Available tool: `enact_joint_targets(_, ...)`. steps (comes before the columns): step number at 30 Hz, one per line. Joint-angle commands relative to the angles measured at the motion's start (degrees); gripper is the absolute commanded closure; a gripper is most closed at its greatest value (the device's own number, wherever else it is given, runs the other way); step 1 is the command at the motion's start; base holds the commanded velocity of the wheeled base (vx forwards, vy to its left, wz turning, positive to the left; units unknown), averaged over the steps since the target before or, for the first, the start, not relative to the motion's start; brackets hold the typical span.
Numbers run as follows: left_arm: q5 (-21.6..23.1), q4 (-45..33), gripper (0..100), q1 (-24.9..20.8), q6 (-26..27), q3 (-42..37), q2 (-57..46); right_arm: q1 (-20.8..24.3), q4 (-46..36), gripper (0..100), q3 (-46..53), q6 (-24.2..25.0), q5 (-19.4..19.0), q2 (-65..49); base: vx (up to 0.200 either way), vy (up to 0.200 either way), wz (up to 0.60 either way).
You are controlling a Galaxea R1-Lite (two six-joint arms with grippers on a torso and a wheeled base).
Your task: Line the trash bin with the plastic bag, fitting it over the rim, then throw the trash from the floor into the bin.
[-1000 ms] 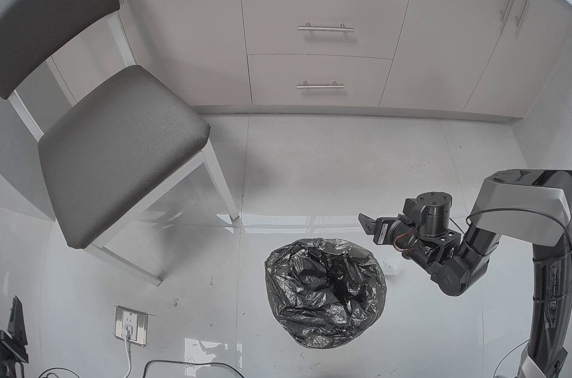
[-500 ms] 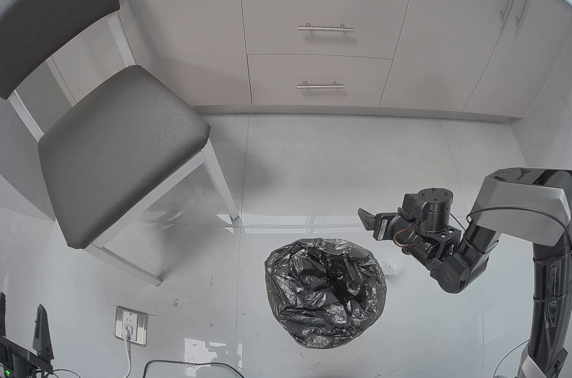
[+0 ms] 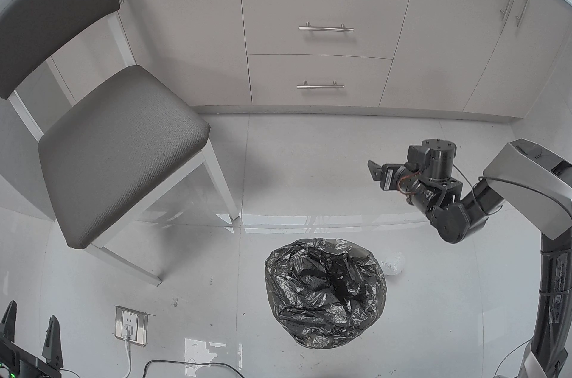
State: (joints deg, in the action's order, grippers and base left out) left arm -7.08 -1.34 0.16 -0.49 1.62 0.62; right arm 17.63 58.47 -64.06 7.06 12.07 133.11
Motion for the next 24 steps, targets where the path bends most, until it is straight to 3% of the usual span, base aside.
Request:
enact_joint_targets(1,-1.44,-0.42,0,-0.07,-2.94,0.22,-0.62,-3.39,-8.72,0,-14.69,-1.08,1.2,6.9,0.0,0.0,0.0)
enact_joint_targets(12,-1.71,-0.42,0,-0.07,-2.85,0.31,-0.62,-6.38,-14.17,0,-33.23,-6.53,2.43,20.7,0.0,0.0,0.0)
enact_joint_targets(18,-1.62,-0.5,0,-0.07,-2.85,0.22,-0.62,-7.43,-19.44,0,-50.53,-9.08,5.51,30.1,0.0,0.0,0.0)
enact_joint_targets(24,-1.62,-0.5,0,-0.07,-2.76,0.22,-0.62,-7.7,-24.8,0,-50.53,-11.63,6.65,37.14,0.0,0.0,0.0)
